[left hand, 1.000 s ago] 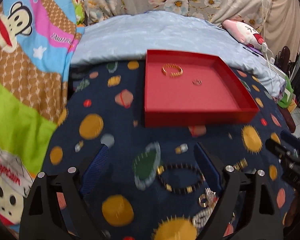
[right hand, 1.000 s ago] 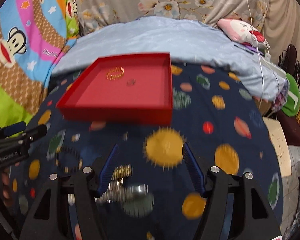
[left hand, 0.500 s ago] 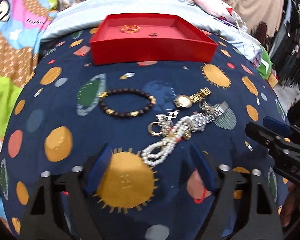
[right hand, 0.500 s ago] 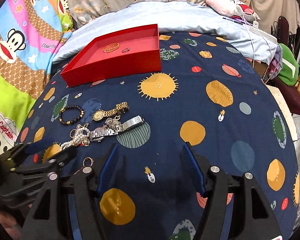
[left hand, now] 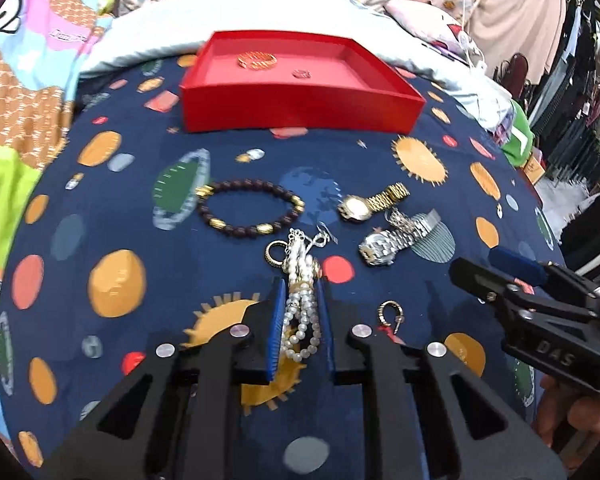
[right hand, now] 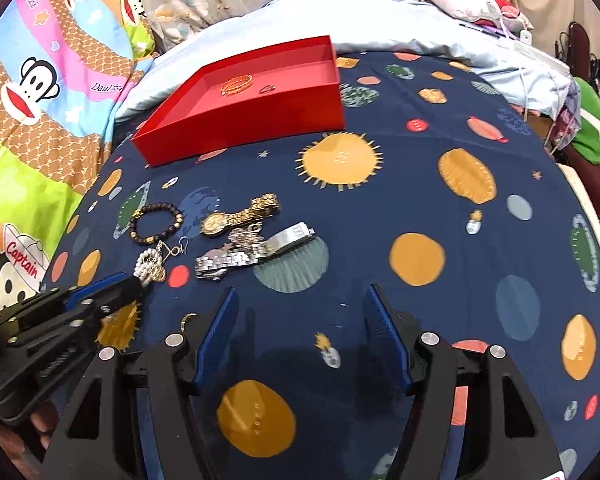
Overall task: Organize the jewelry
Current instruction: 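Grasp the pearl necklace with the left tool while the right tool moves toward the silver watch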
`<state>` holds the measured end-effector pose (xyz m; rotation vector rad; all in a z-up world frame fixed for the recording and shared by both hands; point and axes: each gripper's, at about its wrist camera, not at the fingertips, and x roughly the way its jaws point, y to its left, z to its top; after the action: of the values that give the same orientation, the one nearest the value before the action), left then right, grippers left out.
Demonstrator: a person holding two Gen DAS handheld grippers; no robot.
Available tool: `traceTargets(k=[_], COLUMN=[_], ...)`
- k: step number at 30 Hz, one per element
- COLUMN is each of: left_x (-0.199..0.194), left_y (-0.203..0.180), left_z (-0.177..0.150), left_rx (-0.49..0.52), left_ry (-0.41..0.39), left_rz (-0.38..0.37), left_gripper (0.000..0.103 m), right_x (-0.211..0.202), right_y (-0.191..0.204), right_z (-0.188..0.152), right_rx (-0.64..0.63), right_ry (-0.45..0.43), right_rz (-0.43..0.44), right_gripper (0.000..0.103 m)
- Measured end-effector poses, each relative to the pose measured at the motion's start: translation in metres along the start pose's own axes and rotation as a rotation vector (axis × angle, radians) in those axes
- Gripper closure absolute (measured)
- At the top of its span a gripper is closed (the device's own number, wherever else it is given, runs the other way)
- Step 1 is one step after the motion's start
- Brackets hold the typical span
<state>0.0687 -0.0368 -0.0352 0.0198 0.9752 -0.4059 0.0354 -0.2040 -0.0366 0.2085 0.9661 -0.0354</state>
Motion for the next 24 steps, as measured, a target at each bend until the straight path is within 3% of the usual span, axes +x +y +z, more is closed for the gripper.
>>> traceTargets(k=[2, 8, 12, 14, 15, 20, 22, 24], left_x=[-0.009, -0.030, -0.028, -0.022, -0.018, 0.004, 0.013, 0.013], left_y=[0.007, 0.020, 0.021, 0.017, 0.015, 0.002, 0.000, -0.004], left_z=[0.001, 0.005, 0.004, 0.001, 0.000, -0.006, -0.008, -0.008], left_rx=[-0.015, -0.048, -0.053, -0.054, -0.053, -0.011, -0.003, 0.022], left_ry=[-0.010, -0.050, -0.034, -0.022, -0.018, 0.011, 0.025, 0.010], left_rz=[0.006, -0.008, -0.034, -0.041, -0.043, -0.021, -0.011, 0.013], left_gripper=[0.100, 0.100, 0.097, 0.070, 0.050, 0.052, 0.068, 0.075], right_x=[0.004, 0.010, 0.009, 0.008, 0.008, 0.009, 0.010, 0.010], right_y=[0.005, 0.017, 0.019, 0.019, 0.018, 0.015, 0.014, 0.012], right_z=[0.001, 0.005, 0.007, 0.007, 0.007, 0.007, 0.007, 0.008], right_rx=[-0.004, -0.013, -0.013, -0.012, -0.012, -0.002, -0.004, -0.003], right_ry=[0.006, 0.011, 0.004, 0.004, 0.005, 0.009, 0.009, 0.008], right_rz=[0.011, 0.036, 0.034, 0.030, 0.027, 0.020, 0.016, 0.016], right_gripper=[0.039, 0.041, 0.041, 0.041, 0.041, 0.041, 0.041, 0.041])
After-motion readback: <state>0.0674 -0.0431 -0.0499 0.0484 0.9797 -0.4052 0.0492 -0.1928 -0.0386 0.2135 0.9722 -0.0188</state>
